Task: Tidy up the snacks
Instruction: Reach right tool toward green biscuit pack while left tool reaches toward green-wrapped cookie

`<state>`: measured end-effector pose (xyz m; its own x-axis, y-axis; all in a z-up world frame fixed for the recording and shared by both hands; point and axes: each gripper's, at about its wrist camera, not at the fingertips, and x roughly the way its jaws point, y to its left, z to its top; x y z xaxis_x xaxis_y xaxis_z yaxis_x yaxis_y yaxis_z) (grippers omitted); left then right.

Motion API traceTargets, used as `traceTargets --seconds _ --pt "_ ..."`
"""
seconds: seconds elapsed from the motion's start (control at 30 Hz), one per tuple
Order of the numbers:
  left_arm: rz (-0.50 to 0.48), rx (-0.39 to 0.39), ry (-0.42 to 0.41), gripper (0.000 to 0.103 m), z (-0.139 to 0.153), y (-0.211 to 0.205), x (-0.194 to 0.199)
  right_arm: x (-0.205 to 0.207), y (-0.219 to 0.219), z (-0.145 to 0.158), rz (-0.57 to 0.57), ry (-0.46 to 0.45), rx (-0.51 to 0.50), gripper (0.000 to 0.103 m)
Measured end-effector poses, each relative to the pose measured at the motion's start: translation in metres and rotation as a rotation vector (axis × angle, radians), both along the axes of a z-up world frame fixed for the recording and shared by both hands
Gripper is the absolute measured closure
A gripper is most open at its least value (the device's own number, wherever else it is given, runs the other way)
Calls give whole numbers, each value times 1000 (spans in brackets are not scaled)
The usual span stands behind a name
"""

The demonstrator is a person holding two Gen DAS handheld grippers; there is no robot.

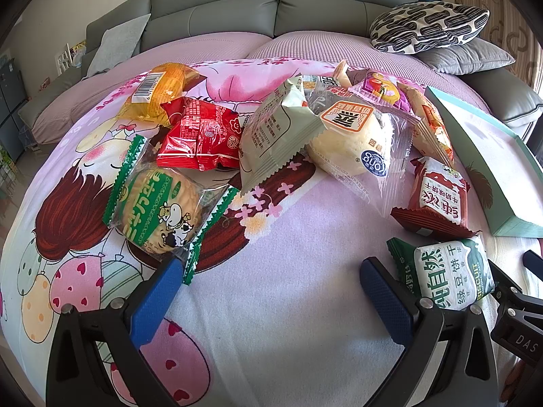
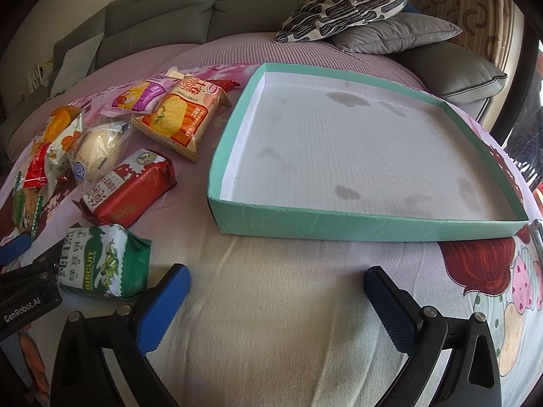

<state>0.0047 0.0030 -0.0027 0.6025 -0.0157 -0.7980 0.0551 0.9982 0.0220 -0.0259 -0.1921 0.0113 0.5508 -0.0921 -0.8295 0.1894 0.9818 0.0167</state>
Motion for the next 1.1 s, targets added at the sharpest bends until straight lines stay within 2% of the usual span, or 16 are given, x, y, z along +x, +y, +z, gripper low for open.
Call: traceTargets --seconds 0.2,0.57,0.67,0.87,0.9,1.1 --pt "0 1 0 0 0 0 0 4 -1 -1 -10 -1 11 0" --pt "2 15 -3 0 0 -1 -1 2 4 -3 -10 -22 -97 0" --pt "1 14 -4 0 2 -1 -1 2 4 -3 -10 -11 -65 0" --pt "-47 20 -14 0 21 3 -12 3 5 6 -19 -9 -76 0" --pt "-55 18 -24 0 27 5 -15 2 5 10 -15 -24 -55 0" --pt "-61 25 -56 0 58 25 -24 -11 22 45 20 -163 -83 0"
